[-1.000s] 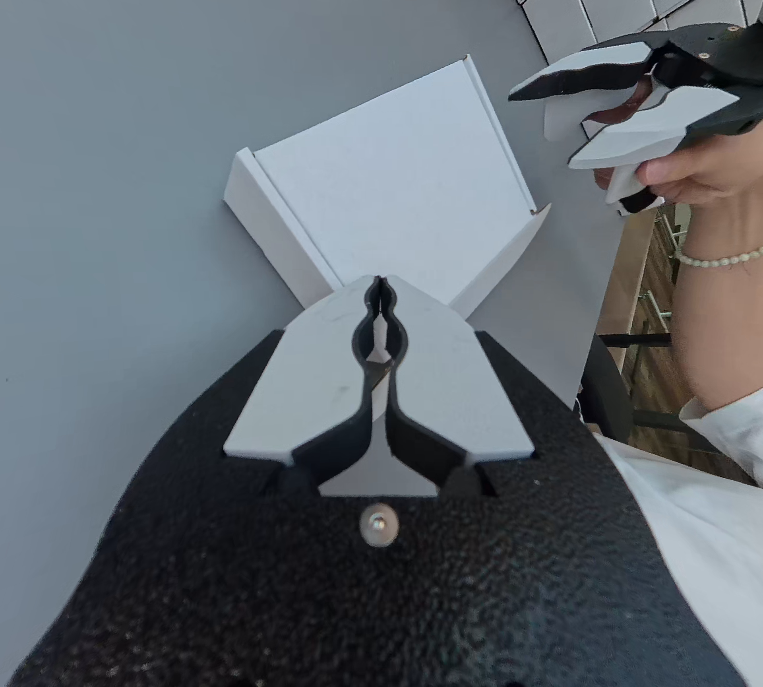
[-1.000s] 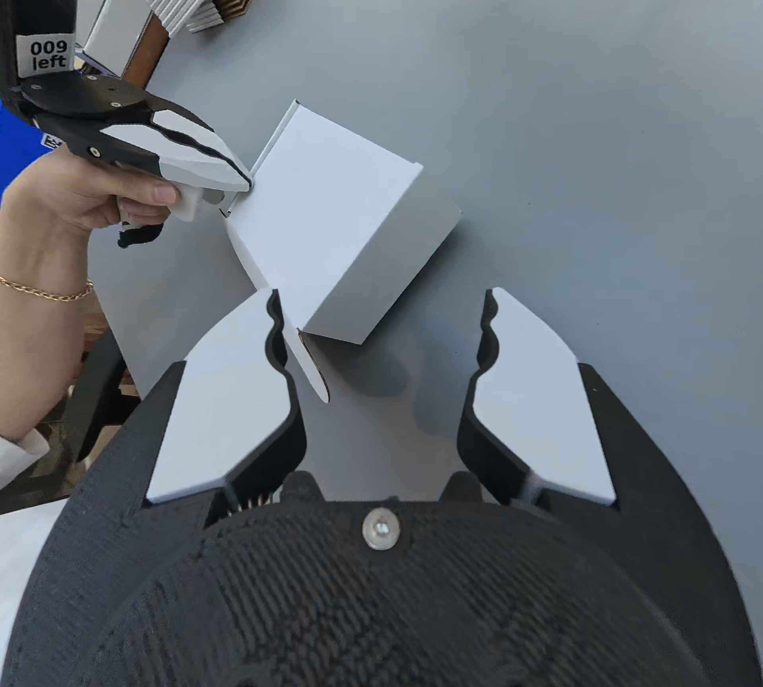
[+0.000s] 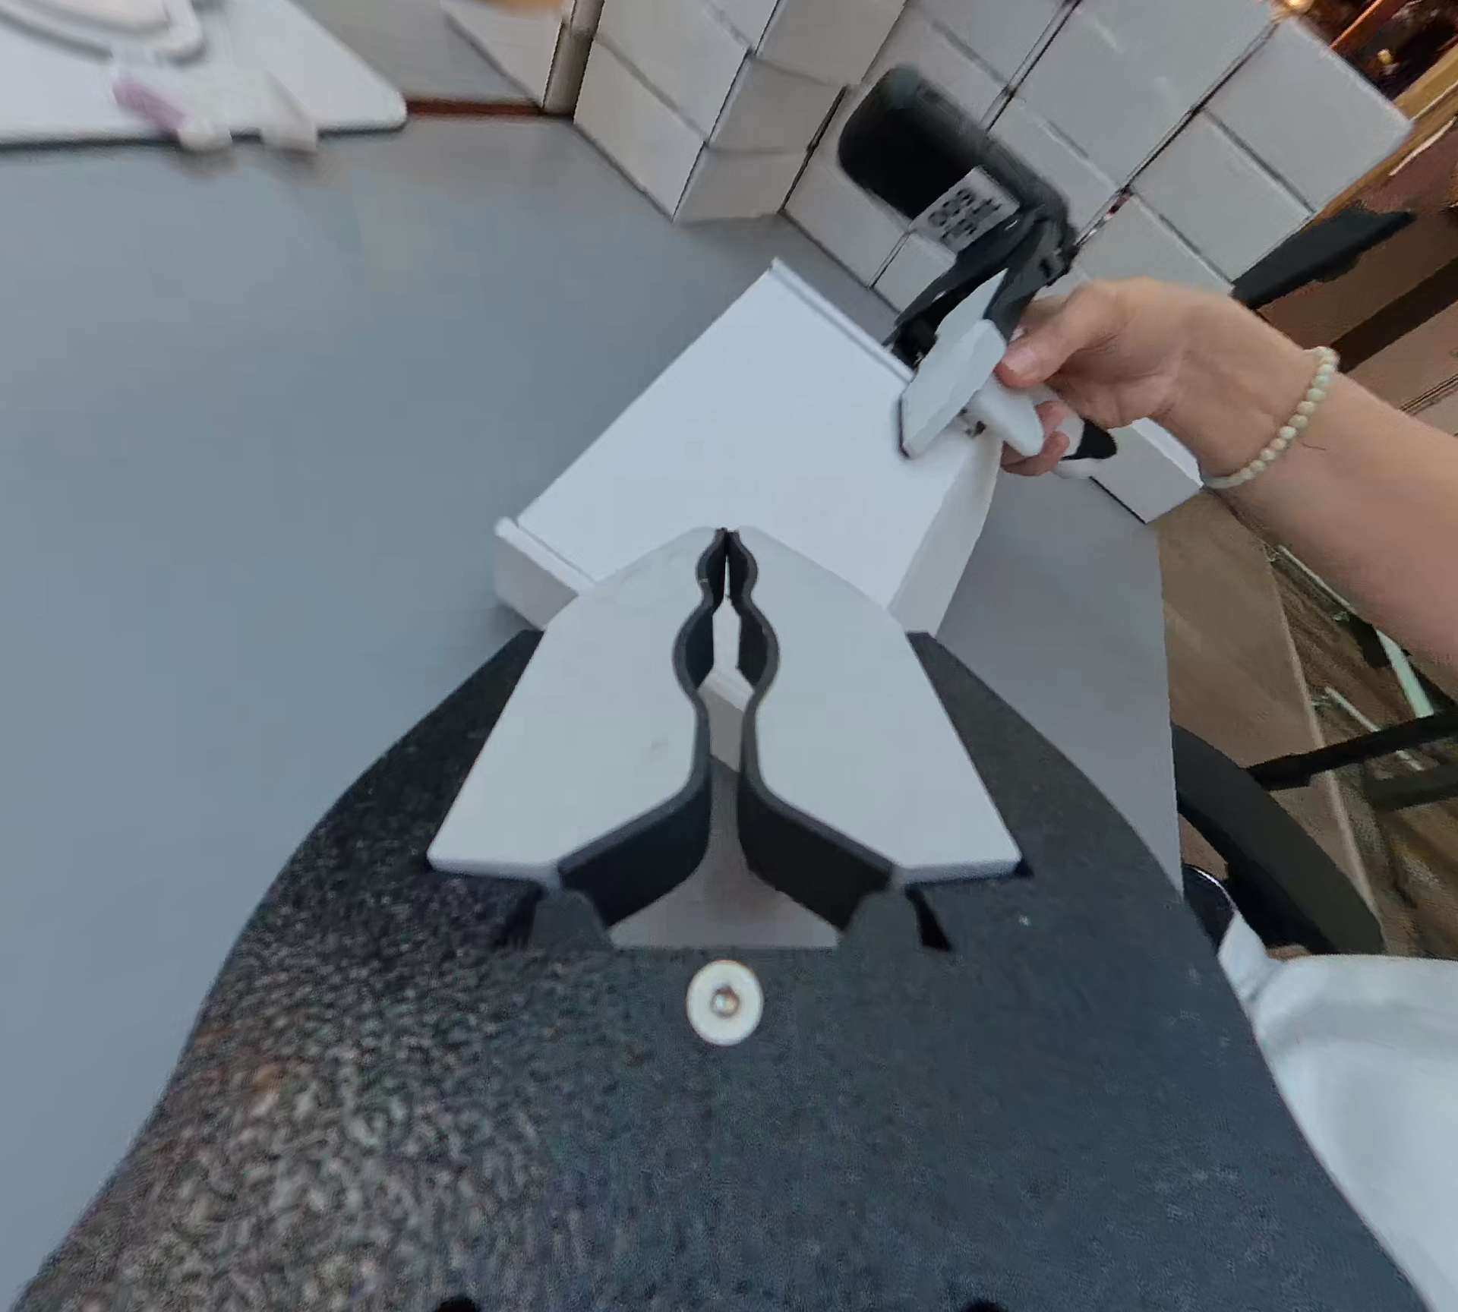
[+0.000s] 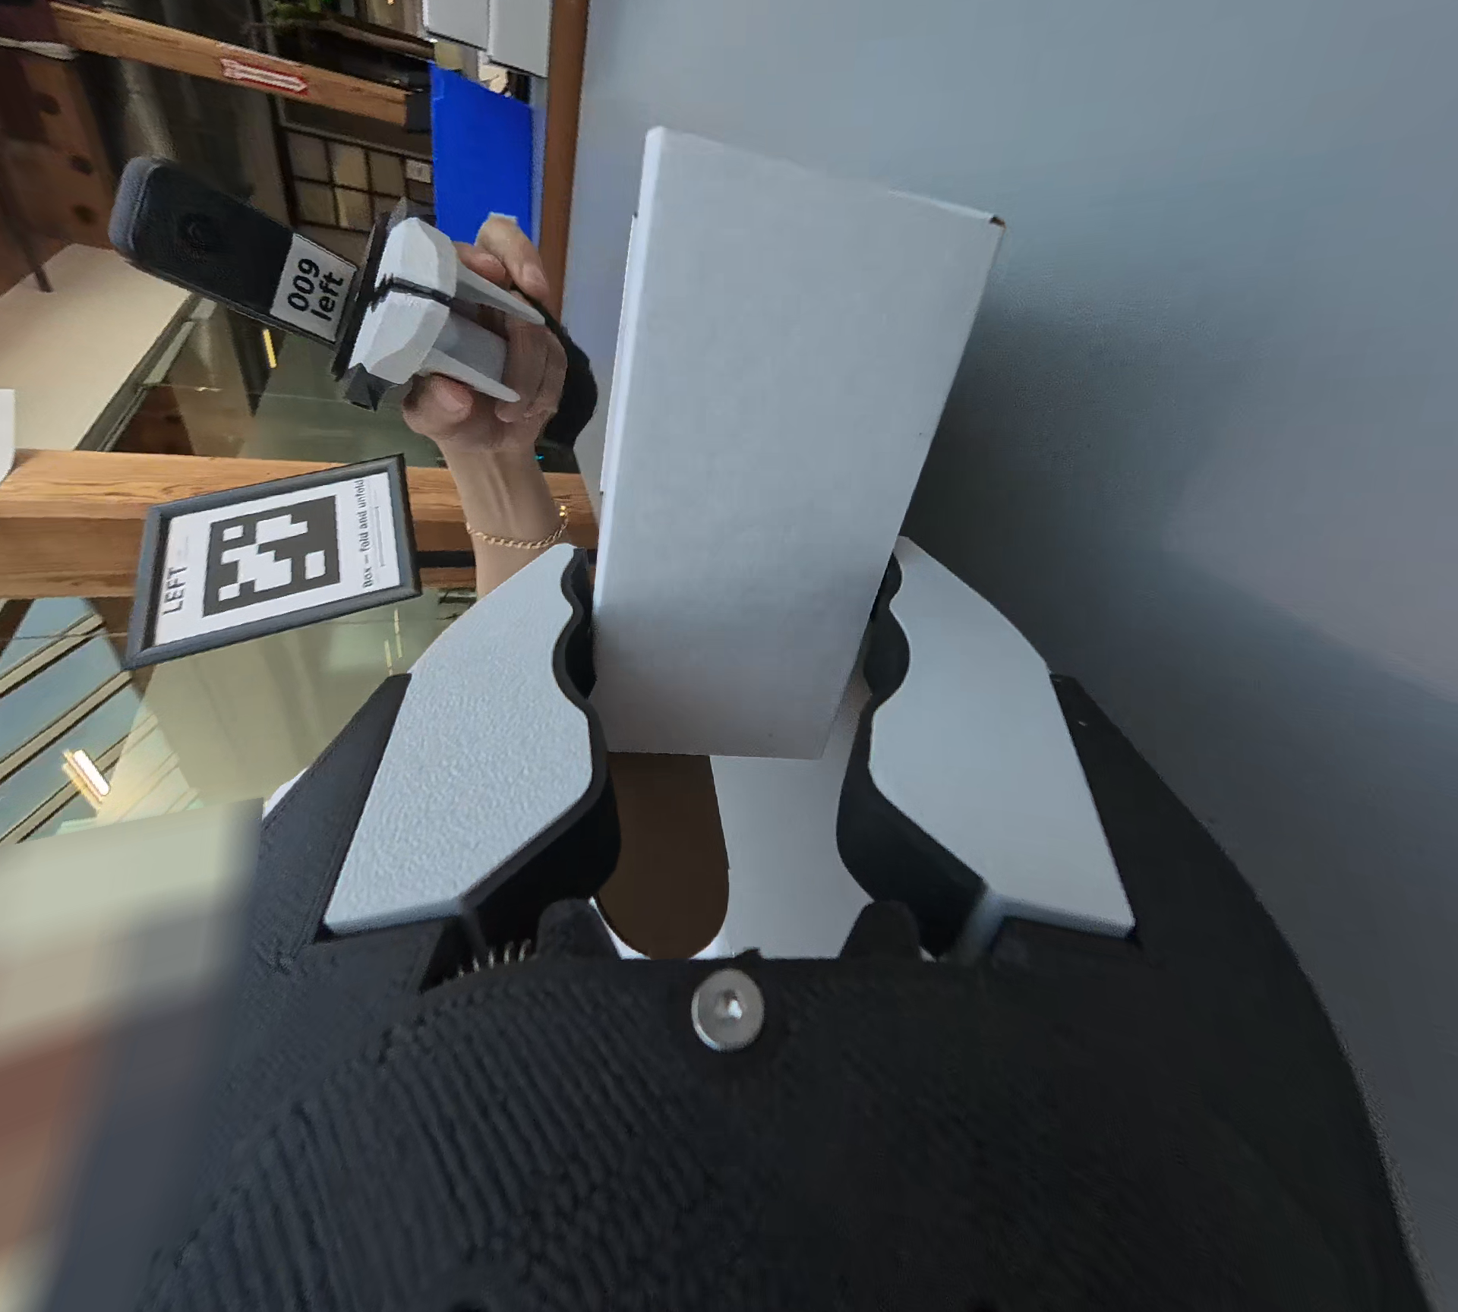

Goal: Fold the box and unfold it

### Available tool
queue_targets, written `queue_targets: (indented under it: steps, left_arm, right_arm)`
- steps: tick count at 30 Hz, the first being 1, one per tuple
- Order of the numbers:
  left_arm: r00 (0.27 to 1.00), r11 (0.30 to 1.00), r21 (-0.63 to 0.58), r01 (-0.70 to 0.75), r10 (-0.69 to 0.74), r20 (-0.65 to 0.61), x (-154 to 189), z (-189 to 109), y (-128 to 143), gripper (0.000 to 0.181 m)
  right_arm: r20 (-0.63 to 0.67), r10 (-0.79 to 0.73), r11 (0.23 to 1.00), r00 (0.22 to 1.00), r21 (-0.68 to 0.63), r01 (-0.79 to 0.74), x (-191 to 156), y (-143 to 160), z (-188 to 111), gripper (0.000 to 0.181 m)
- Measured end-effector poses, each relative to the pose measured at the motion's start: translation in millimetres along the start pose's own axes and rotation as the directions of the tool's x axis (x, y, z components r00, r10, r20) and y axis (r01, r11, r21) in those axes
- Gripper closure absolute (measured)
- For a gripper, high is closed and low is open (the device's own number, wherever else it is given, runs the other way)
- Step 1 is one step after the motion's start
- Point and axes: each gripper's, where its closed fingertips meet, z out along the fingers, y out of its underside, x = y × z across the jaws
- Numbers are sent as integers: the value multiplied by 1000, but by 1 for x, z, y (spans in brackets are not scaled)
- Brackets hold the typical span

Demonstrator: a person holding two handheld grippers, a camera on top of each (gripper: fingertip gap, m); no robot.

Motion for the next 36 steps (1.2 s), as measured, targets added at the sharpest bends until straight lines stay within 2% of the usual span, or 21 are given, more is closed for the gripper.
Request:
queue_targets:
  steps: [2, 4, 5, 7, 10, 12, 14, 15, 17, 21, 23, 26, 29, 31, 32, 33, 36]
  left_arm:
    - [978, 974, 93, -205, 207, -6, 22, -19, -24, 181]
    - [888, 886, 67, -458, 454, 64, 37, -33, -30, 147]
    - [810, 813, 21, -582, 578, 97, 42, -37, -27, 142]
    - [617, 627, -25, -779, 773, 150, 56, -43, -21, 124]
    - [282, 314, -92, -945, 925, 255, 74, -43, -11, 111]
    - [16, 81, -220, -972, 960, 280, 77, -37, 3, 107]
    - [-249, -148, -331, -932, 925, 286, 78, -28, 13, 100]
    - [-338, -233, -350, -907, 899, 279, 82, -23, 19, 102]
    - [-434, -330, -347, -878, 855, 285, 90, -13, 27, 99]
    - [-518, -410, -348, -843, 794, 319, 100, -3, 26, 88]
    - [-543, -449, -326, -832, 780, 312, 106, 2, 29, 90]
    - [-606, -527, -310, -792, 740, 291, 113, 6, 32, 114]
    - [-598, -514, -323, -794, 754, 271, 112, 7, 33, 117]
    - [-582, -500, -314, -807, 765, 277, 115, 5, 32, 118]
    - [-562, -483, -304, -821, 776, 286, 117, 3, 30, 118]
    - [-504, -428, -284, -858, 809, 302, 120, 0, 25, 118]
    - [-198, -146, -163, -976, 907, 371, 126, -16, 2, 118]
  right_arm:
    - [72, -18, 1000, 997, -22, 20, -11, 4, -10, 113]
    - [116, -14, 1000, 993, -13, 15, -17, 4, -21, 113]
    - [131, -12, 1000, 991, -1, 12, -18, 4, -26, 113]
    - [191, 5, 999, 982, 37, -12, -23, 2, -35, 114]
    - [252, 32, 997, 967, 67, -50, -23, 3, -40, 114]
    - [283, 32, 996, 959, 66, -53, -26, 5, -39, 114]
    - [305, 20, 998, 952, 56, -39, -31, 9, -36, 114]
    - [307, 17, 998, 952, 46, -33, -33, 11, -33, 114]
    - [297, 5, 1000, 955, 18, -10, -36, 17, -28, 114]
    - [319, -3, 1000, 948, 6, 2, -45, 21, -24, 114]
    - [323, -12, 1000, 946, -3, 14, -48, 23, -21, 114]
    - [330, -35, 999, 943, 15, 32, -49, 22, -21, 114]
    - [345, -57, 998, 937, 46, 44, -51, 22, -22, 111]
    - [379, -109, 990, 919, 122, 68, -57, 14, -32, 111]
    - [403, -142, 981, 904, 179, 75, -62, 8, -42, 107]
    - [415, -176, 967, 893, 241, 79, -67, 1, -55, 100]
    - [353, -306, 905, 884, 395, 156, -72, -11, -97, 90]
